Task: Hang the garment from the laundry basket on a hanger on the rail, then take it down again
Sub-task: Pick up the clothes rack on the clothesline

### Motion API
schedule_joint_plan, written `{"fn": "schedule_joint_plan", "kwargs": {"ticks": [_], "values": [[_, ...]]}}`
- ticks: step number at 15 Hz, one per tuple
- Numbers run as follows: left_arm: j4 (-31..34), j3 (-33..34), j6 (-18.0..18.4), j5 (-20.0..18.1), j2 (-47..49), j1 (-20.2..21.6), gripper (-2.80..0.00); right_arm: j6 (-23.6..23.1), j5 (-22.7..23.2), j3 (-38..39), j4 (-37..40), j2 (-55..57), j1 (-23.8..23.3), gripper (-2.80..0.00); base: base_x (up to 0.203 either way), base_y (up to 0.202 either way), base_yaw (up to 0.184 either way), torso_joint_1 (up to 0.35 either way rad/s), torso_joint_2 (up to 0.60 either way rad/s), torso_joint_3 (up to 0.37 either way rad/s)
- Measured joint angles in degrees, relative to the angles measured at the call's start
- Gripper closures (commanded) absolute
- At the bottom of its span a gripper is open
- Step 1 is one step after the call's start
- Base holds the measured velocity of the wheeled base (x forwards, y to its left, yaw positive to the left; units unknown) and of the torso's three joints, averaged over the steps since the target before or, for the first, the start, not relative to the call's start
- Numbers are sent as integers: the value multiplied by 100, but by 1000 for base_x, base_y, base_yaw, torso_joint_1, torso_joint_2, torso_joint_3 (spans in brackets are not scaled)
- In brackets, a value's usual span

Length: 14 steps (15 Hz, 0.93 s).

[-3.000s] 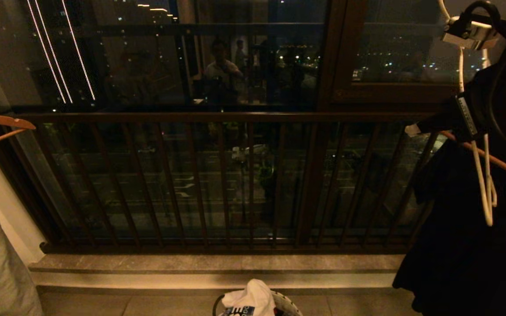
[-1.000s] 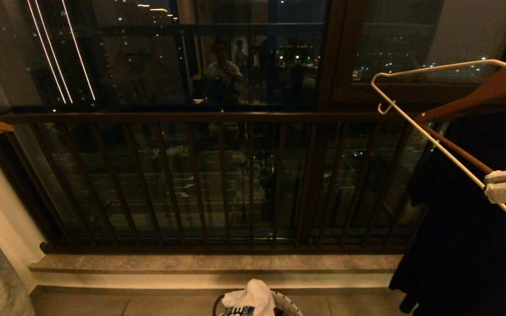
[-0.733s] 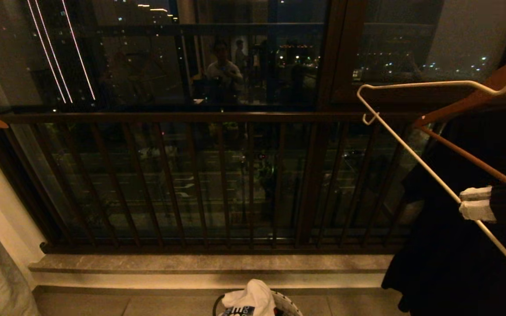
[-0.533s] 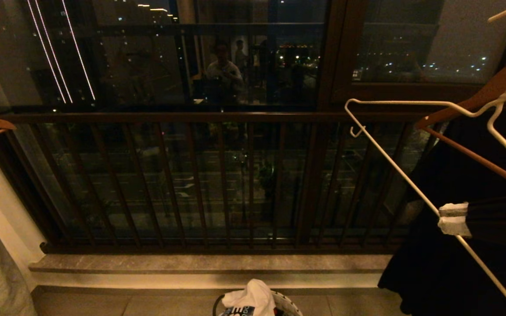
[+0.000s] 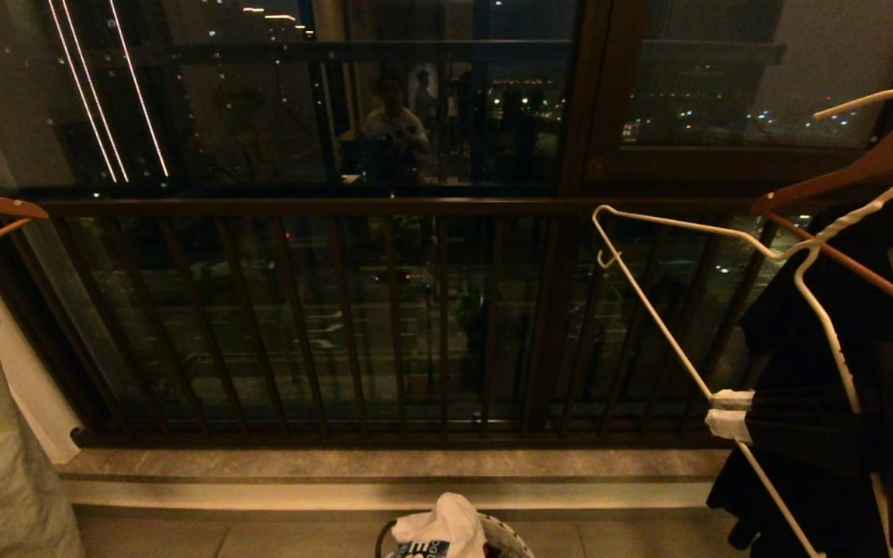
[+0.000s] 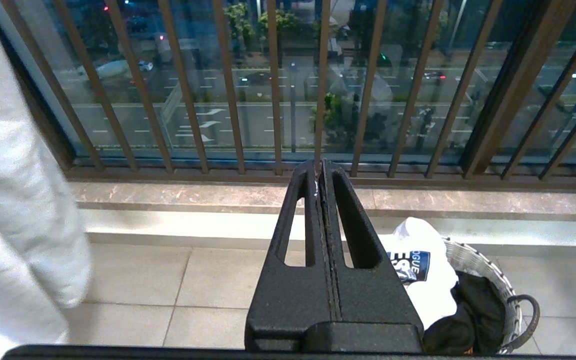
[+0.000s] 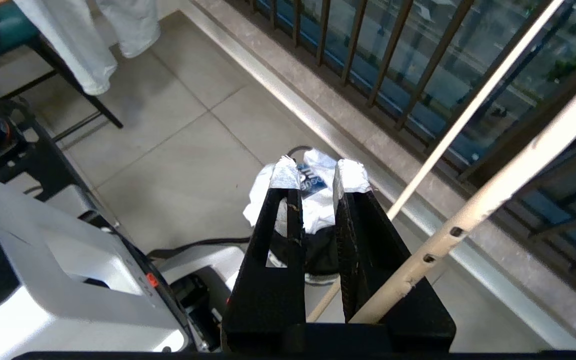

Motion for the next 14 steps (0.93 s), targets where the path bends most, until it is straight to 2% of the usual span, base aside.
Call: {"fn": "schedule_joint_plan", "kwargs": {"ticks": [12, 14], "values": [[3, -3, -5, 1, 0, 0, 0, -13, -41, 251, -24, -85, -154, 0, 0, 0, 0, 0, 0, 0], [3, -3, -2, 1, 0, 0, 0, -15, -43, 262, -22, -110, -168, 0, 0, 0, 0, -116, 243, 138]]}}
